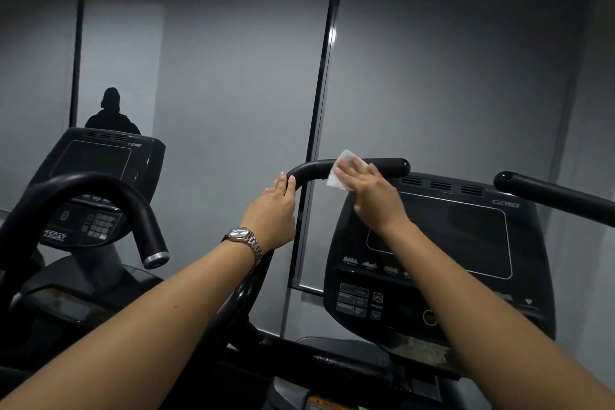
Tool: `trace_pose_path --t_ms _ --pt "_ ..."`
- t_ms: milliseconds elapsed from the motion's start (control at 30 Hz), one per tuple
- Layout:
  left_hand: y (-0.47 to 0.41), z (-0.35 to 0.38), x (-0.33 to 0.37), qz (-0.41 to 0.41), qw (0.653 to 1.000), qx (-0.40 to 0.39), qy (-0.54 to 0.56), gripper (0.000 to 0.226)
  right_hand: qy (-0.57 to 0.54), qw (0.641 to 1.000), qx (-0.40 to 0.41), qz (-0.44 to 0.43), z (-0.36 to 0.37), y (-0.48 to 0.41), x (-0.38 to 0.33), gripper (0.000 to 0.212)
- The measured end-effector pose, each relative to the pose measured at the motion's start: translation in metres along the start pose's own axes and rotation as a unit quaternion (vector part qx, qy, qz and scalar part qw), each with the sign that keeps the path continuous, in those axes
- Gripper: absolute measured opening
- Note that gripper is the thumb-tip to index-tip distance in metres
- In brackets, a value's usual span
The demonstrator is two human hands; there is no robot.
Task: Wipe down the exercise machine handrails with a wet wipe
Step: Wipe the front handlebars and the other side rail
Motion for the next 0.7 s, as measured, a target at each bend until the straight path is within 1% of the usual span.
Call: trace_pose_path --t_ms 67,133,167,267,333,367,433,500,633,667,700 --pt "-0.001 0.001 -0.001 0.003 1.000 -0.005 -0.004 0.071 0.002 0.998 0.019 0.055 -0.008 -0.001 0.011 0.071" --pt "-0.002 0.001 -0.002 0.004 1.000 -0.011 -0.007 0.072 0.010 0.996 0.001 0.092 -0.004 -0.008 0.002 0.070" --pt "-0.002 0.001 -0.001 0.005 1.000 -0.014 -0.008 0.072 0.011 0.997 -0.012 0.079 0.001 -0.010 -0.008 0.071" --pt "-0.002 0.000 -0.001 0.006 1.000 -0.027 -0.012 0.073 0.026 0.999 -0.026 -0.037 0.013 -0.004 -0.026 0.072" --pt "-0.002 -0.001 -0.001 0.008 0.999 -0.031 -0.012 0.073 0.035 0.996 0.000 -0.078 0.005 0.006 -0.011 0.072" --pt "-0.002 -0.002 -0.001 0.007 0.999 -0.033 -0.012 0.073 0.038 0.996 0.026 -0.077 -0.001 0.010 0.002 0.073" --pt "-0.003 -0.003 0.000 0.006 0.999 -0.035 -0.019 0.074 0.046 0.995 0.067 -0.048 -0.010 0.014 0.027 0.073" --pt "-0.004 -0.003 0.001 0.004 0.999 -0.038 -0.027 0.074 0.044 0.996 0.070 -0.041 -0.010 0.012 0.028 0.071" --pt "-0.005 -0.002 0.004 -0.004 0.999 -0.041 -0.035 0.073 0.054 0.992 0.059 -0.102 -0.002 0.010 0.005 0.066" --pt "-0.005 -0.002 0.004 -0.005 0.998 -0.042 -0.036 0.073 0.052 0.992 0.065 -0.095 -0.004 0.012 0.010 0.066" --pt "-0.005 -0.003 0.004 -0.006 0.998 -0.043 -0.037 0.073 0.042 0.994 0.072 -0.068 -0.008 0.014 0.020 0.067"
Point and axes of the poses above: each hand's wrist, its own y-axis away from the middle knuckle, its own z-axis out of the palm, x = y × z, the point moved 9 cm from there along -y, towards the middle knuckle, and after that the axes turned 10 degrees about z, right-handed, at the moved point
